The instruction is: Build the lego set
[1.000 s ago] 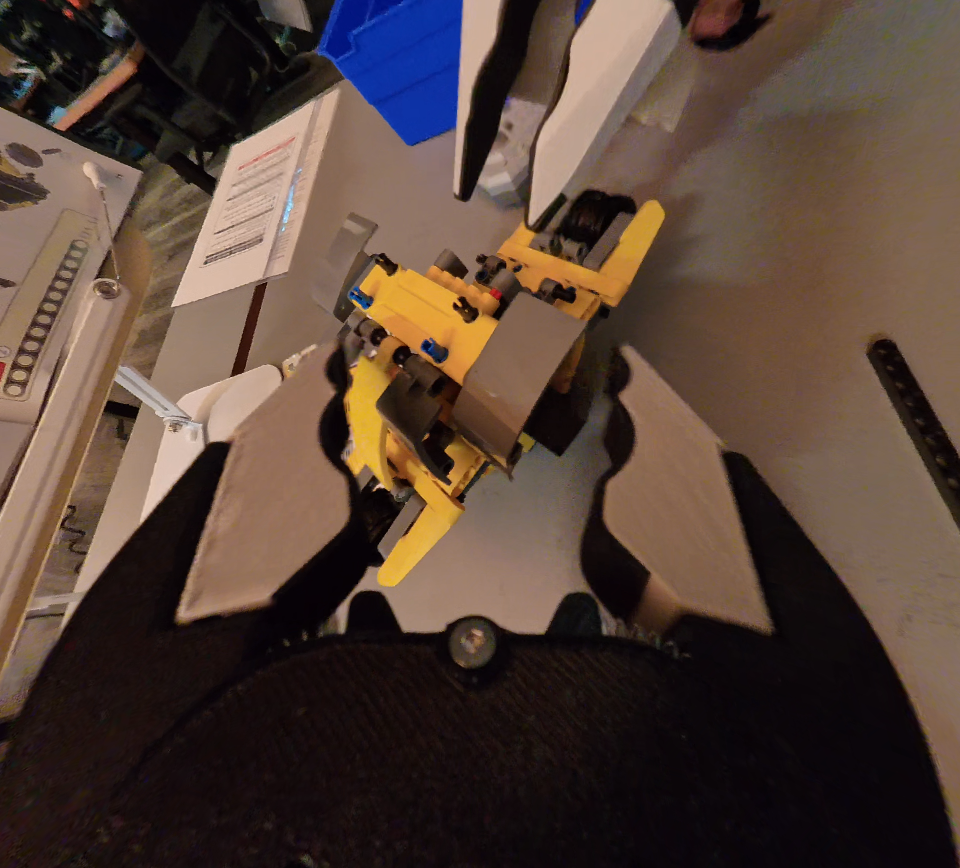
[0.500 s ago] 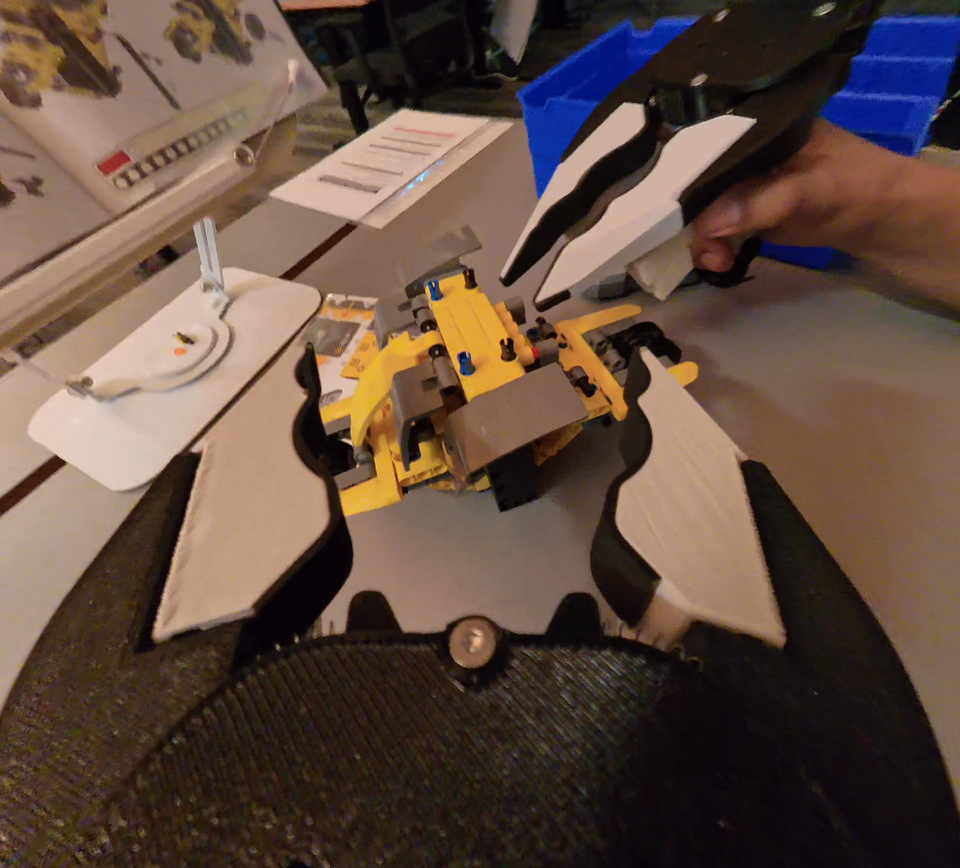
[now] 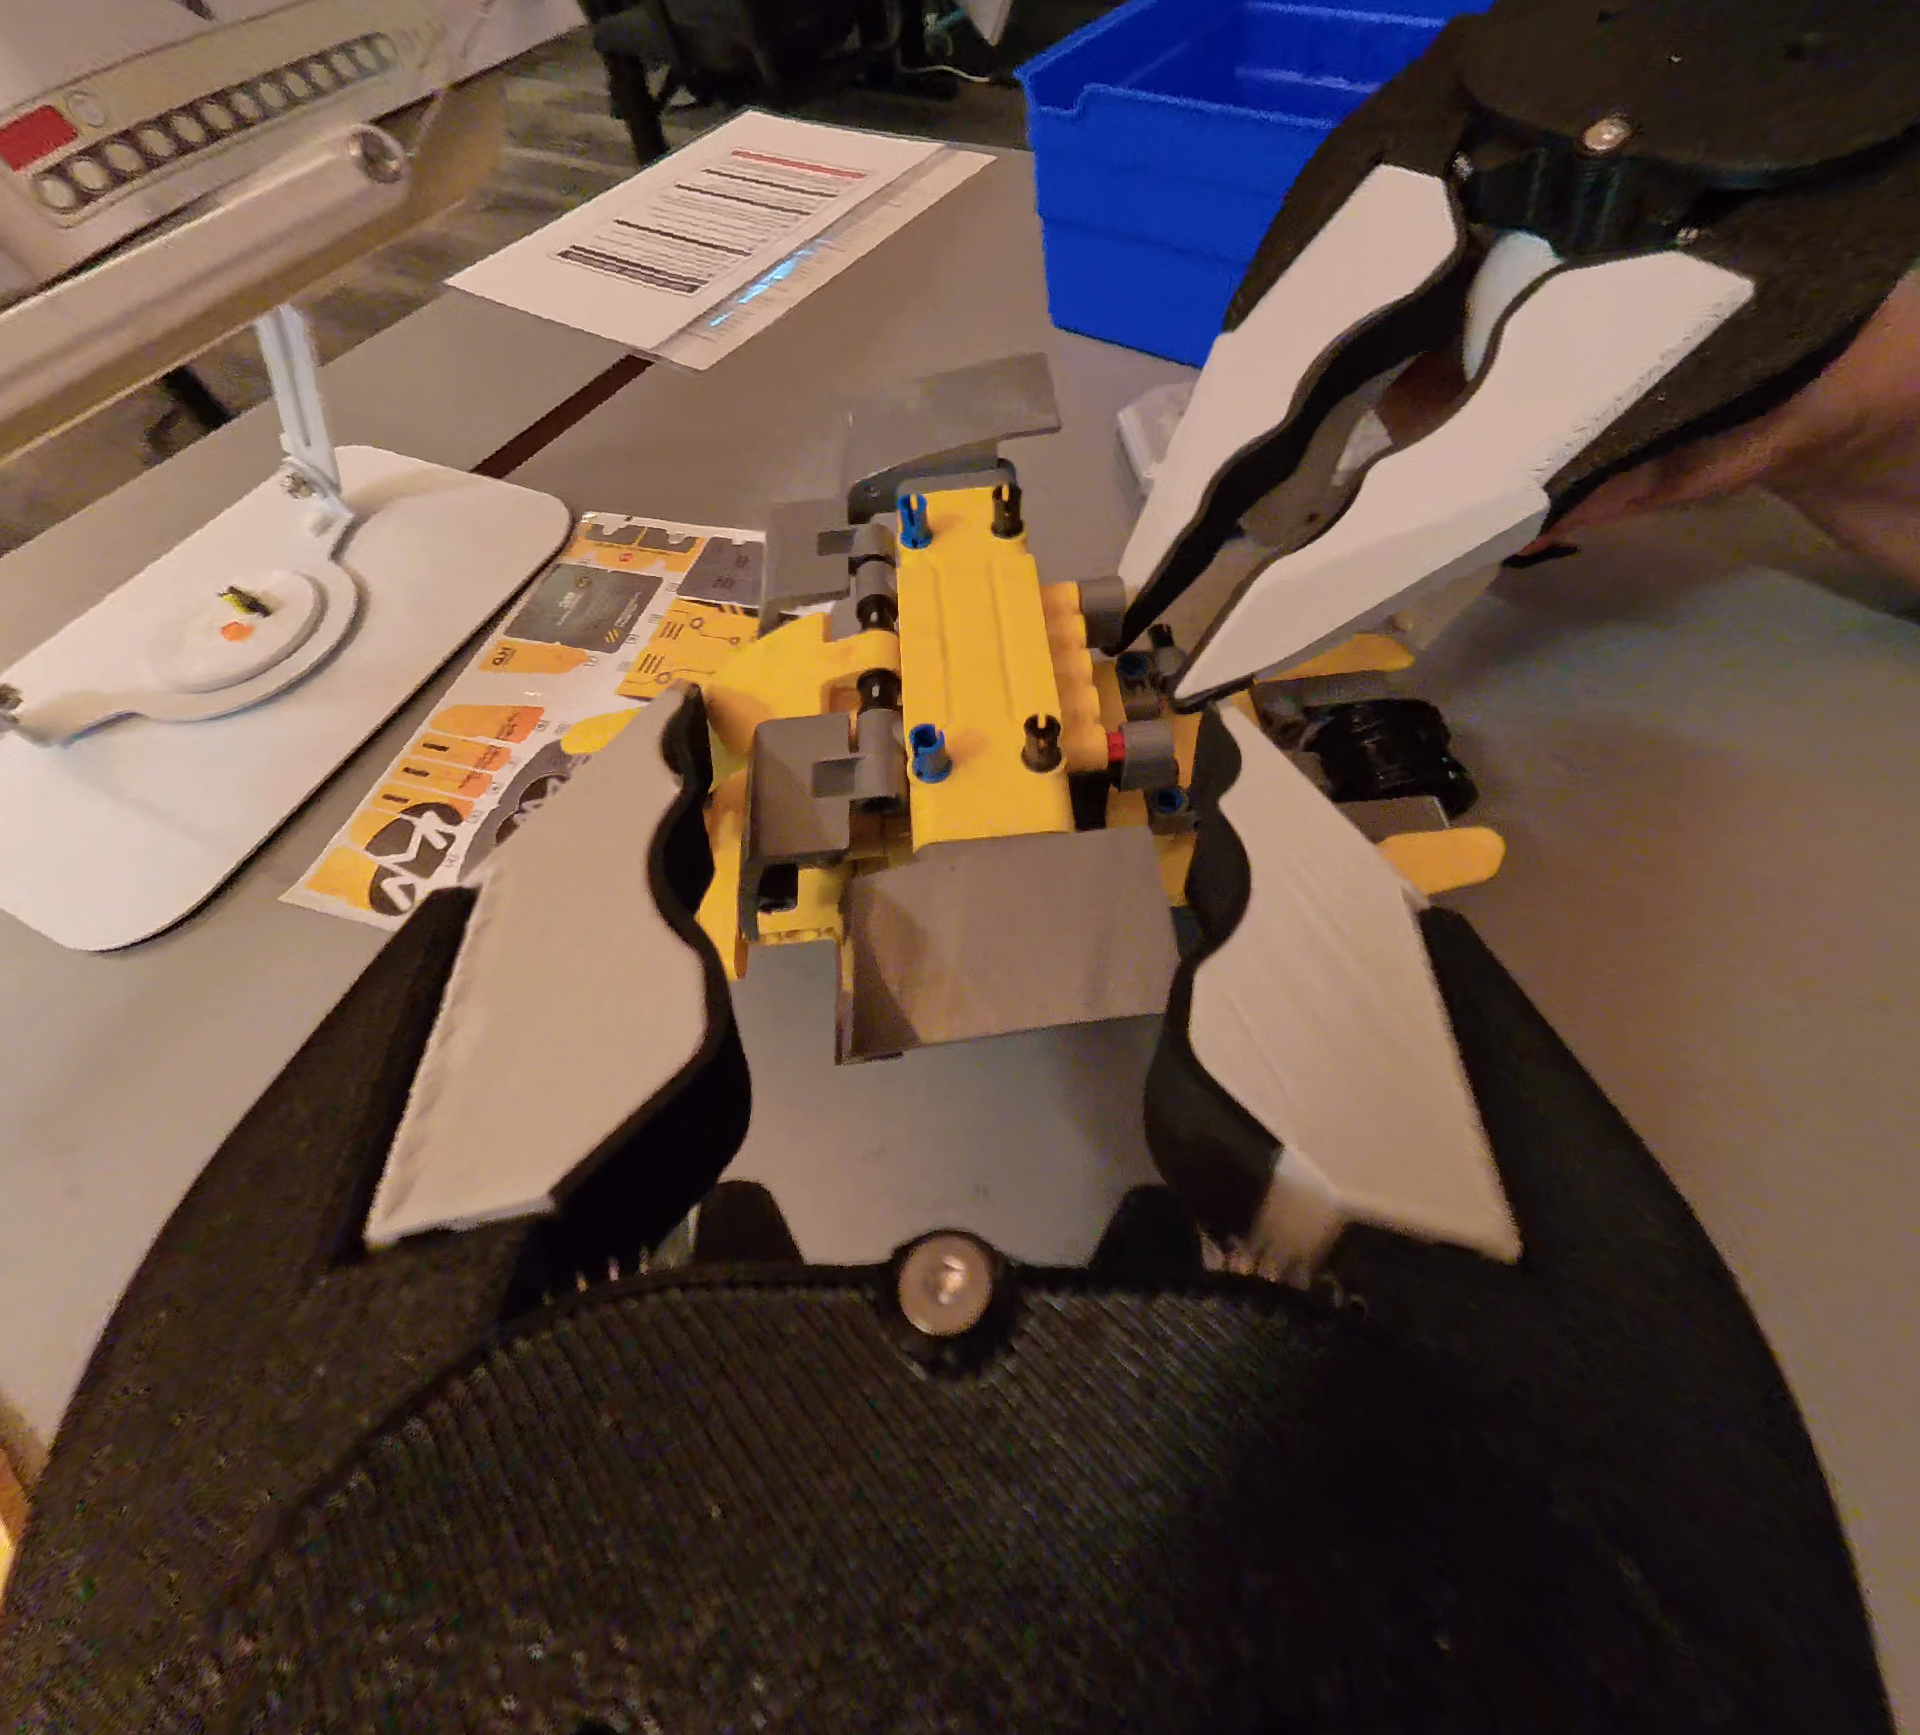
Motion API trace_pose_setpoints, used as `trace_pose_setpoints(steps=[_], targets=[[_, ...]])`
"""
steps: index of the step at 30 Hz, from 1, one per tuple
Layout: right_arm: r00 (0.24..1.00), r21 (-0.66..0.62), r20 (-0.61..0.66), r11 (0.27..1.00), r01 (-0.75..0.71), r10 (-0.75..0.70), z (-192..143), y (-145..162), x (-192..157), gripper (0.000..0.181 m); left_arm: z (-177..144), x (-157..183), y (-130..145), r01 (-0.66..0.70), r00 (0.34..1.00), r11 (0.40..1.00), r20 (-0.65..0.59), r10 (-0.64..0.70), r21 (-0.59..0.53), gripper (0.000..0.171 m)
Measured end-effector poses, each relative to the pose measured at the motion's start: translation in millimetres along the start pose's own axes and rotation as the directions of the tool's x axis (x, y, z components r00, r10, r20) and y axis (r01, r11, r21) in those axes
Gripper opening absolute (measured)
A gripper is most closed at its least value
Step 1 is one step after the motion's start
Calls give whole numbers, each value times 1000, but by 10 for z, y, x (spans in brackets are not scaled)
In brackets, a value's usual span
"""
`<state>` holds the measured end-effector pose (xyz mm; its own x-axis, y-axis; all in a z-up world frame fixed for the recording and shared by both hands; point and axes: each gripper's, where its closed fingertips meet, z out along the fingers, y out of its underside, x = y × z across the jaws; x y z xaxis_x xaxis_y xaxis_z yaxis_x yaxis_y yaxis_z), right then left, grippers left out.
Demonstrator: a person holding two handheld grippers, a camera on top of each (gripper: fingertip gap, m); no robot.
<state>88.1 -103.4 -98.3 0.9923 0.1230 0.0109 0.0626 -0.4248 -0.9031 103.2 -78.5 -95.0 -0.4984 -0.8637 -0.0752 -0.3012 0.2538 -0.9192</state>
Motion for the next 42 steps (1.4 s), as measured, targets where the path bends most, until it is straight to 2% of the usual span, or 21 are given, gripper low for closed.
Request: trace_pose_setpoints(steps=[4, 11, 13, 16, 25, 31, 35, 38, 42], targets=[[1000, 4, 26, 1000, 10, -10, 33, -5, -74, 18, -69, 18, 36, -50, 997, 999, -61, 52, 21, 87], [999, 33, 39, 999, -29, 27, 52, 17, -21, 25, -157, -61, 77, 12, 995, 999, -96, -9, 34, 84], [999, 46, 43, 998, -34, 32, 51, 11, -19, 25, -159, -47, 92, 6, 994, 1000, -107, -2, 31, 79], [997, 69, 59, 996, -49, 45, 60, -16, -40, 29, -145, -42, 142, -12, 993, 1000, -113, 14, 15, 80], [999, 92, 46, 996, 13, -17, 58, -22, -47, 29, -157, -36, 156, 17, 987, 999, -158, -12, 29, 81], [997, 160, 38, 986, 54, -61, -18, -89, -6, 29, -180, -41, 158, 24, 983, 999, -185, -16, 43, 80], [995, 231, -3, 968, 102, -104, 4, -144, 47, 52, -201, -38, 154, 51, 974, 997, -222, -36, 61, 79], [995, 232, 32, 969, 88, -98, 99, -101, 2, 64, -204, -35, 163, 85, 965, 994, -255, -67, 61, 79], [995, 265, 97, 964, 9, -36, 163, -94, -20, 66, -202, -40, 168, 100, 962, 993, -262, -82, 58, 80]])
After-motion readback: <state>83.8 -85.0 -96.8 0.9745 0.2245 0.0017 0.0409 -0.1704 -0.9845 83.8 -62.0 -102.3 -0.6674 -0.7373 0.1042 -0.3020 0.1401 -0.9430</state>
